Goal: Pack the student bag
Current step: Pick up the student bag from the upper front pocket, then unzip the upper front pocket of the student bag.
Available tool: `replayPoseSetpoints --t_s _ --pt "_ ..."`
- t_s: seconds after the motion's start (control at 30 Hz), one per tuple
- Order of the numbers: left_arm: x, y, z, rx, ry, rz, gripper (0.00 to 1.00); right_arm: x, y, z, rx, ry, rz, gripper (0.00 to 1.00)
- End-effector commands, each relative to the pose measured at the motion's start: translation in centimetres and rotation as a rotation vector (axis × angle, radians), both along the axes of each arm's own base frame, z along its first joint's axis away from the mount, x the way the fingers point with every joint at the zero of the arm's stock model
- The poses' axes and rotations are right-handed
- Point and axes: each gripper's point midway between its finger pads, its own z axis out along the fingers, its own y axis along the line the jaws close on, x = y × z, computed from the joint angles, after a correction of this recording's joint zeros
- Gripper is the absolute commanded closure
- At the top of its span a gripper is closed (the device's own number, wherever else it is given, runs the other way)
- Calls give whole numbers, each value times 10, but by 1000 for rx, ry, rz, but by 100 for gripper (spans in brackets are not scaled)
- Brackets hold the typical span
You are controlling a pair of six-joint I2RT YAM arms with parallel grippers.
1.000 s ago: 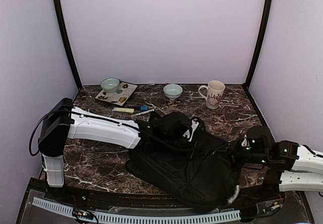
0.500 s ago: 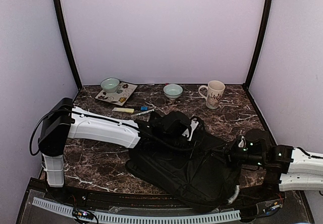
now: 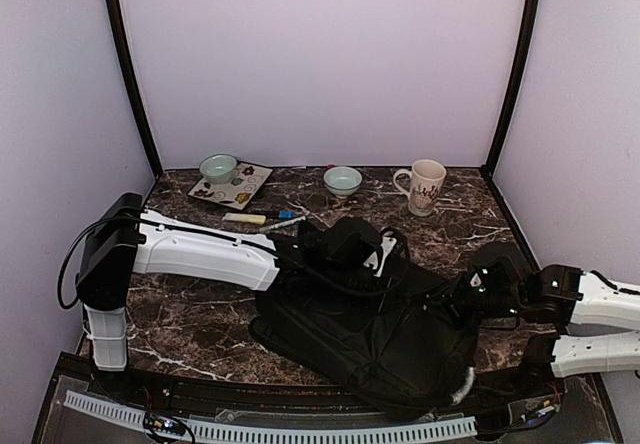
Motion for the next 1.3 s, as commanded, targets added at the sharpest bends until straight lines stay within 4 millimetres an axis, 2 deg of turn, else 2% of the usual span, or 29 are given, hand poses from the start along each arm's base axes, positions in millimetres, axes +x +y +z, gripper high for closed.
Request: replayPoseSetpoints --t_s 0.0,0.1,0.27,0.43,0.57,0.7,0.93,1.1,1.27 --pt "-5 -16 47 -86 -79 -43 100 -6 -20 -10 -249 36 78 80" --pt "-9 -19 50 -86 -92 -53 100 -1 -15 1 -334 31 144 77" --pt "-21 -29 50 -62 -131 -85 100 6 -7 3 -372 25 183 73" --pt "-27 -30 53 -63 -140 -90 100 2 -15 -9 -454 52 223 82" --pt "-30 -29 56 -63 -155 -98 100 1 -26 -12 -542 39 267 84" --pt "-34 -27 57 -53 -166 -111 100 5 -21 -10 -591 -17 380 88" --pt "-39 -25 63 -53 -181 -128 100 -2 -26 -29 -677 26 492 100" --pt "-37 -20 62 -37 -181 -106 100 -1 -16 -19 -616 -26 510 100" --pt "-33 -16 54 -16 -180 -71 100 -12 9 -4 -488 -73 629 100"
